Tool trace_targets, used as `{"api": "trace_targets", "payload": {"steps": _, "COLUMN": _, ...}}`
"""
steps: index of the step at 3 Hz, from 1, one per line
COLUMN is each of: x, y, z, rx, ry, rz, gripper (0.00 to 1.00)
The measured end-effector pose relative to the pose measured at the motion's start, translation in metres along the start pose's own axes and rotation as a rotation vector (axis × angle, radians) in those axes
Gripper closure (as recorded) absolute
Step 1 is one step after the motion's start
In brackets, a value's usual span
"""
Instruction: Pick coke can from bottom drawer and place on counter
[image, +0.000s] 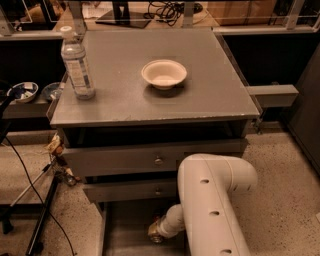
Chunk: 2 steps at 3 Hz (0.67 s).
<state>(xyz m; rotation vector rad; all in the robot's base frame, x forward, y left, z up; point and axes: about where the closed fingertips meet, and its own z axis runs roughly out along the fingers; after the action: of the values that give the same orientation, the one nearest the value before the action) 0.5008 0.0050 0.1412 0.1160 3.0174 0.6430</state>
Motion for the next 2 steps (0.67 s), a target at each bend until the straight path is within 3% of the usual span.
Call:
{"api": "trace_targets", "payload": {"steps": 1, "x": 0.0002, "y": -0.0004, "z": -0.0012, "rx": -0.001, "ry": 0.000, "rz": 0.005, "gripper": 1.00}}
{"api": "trace_targets", "payload": {"steps": 2, "x": 0.0003, "y": -0.0005, "z": -0.0014, "rx": -0.001, "ry": -0.001, "rz": 0.005, "gripper": 1.00}}
